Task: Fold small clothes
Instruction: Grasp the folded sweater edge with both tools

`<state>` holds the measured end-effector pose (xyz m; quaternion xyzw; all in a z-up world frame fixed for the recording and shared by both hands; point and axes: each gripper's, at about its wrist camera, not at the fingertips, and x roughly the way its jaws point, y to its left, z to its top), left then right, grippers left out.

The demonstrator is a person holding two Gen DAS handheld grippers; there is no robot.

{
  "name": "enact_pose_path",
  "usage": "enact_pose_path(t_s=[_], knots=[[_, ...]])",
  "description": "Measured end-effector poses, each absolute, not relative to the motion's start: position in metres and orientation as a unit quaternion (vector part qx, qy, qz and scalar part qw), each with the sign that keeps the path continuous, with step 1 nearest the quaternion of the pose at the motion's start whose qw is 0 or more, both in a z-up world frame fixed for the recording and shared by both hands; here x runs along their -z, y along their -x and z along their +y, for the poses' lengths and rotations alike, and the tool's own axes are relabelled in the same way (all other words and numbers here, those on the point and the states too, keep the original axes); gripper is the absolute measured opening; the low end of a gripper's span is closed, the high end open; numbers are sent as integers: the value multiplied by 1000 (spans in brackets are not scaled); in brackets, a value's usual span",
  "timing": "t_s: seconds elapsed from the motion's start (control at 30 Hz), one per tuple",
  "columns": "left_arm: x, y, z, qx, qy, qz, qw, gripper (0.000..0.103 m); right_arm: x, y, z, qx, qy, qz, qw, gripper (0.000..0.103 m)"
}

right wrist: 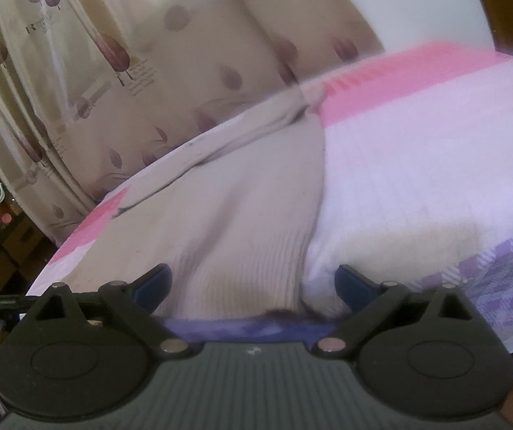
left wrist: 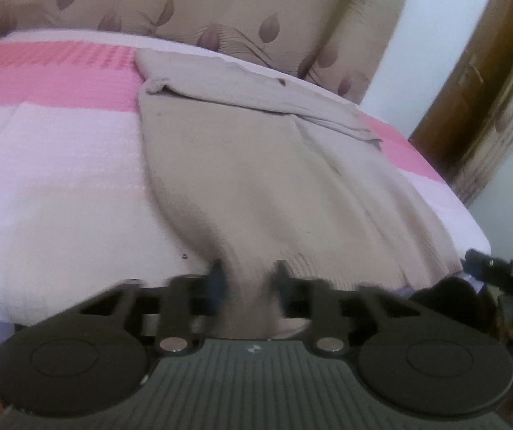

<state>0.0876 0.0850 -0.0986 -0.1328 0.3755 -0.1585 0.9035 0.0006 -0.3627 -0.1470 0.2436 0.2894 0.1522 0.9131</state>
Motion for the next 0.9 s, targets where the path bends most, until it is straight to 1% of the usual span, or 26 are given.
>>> enact_pose_path(t_s=[0.03,0.1,0.13,0.17,0.2,0.27,0.33,0.4,0.5,0.57,0.63,0.67,0.73,0.77,0.8,0.87,0.9], knots=[[100,-88,88,161,142,376,901,15,147,0,-363,-150,-244,289,913,95],[101,-88,91,168,155,377,898,13,148,1,-365,-152,-257,290,909,84],[101,-88,92,172,159,378,896,13,149,1,-367,-156,-267,292,905,73],[101,-89,92,176,161,378,894,13,149,1,-369,-155,-275,293,902,66],[102,-90,92,177,163,379,893,13,150,1,-372,-152,-279,294,901,64],[103,-93,93,182,175,384,888,14,152,0,-377,-155,-294,294,896,62],[103,-96,97,188,191,387,882,19,154,-1,-381,-158,-310,295,890,62],[104,-98,101,198,205,391,875,33,154,-2,-382,-168,-319,298,884,62],[105,-101,105,213,237,396,861,47,151,-5,-383,-187,-332,294,876,62],[104,-101,103,218,236,396,860,50,147,-7,-382,-200,-336,288,874,62],[104,-100,102,219,230,395,862,51,144,-12,-381,-196,-324,291,879,61],[104,-100,101,220,227,394,863,49,145,-16,-381,-171,-308,305,885,59],[103,-100,99,216,222,394,865,44,150,-20,-388,-174,-333,302,876,60],[104,-100,99,213,218,394,867,29,152,-21,-390,-180,-346,300,871,61],[106,-101,97,207,211,398,868,9,153,-23,-389,-186,-347,301,869,61],[108,-100,96,206,210,392,872,10,155,-23,-383,-199,-352,302,863,59],[108,-98,95,206,206,386,875,10,155,-24,-380,-201,-352,303,863,54]])
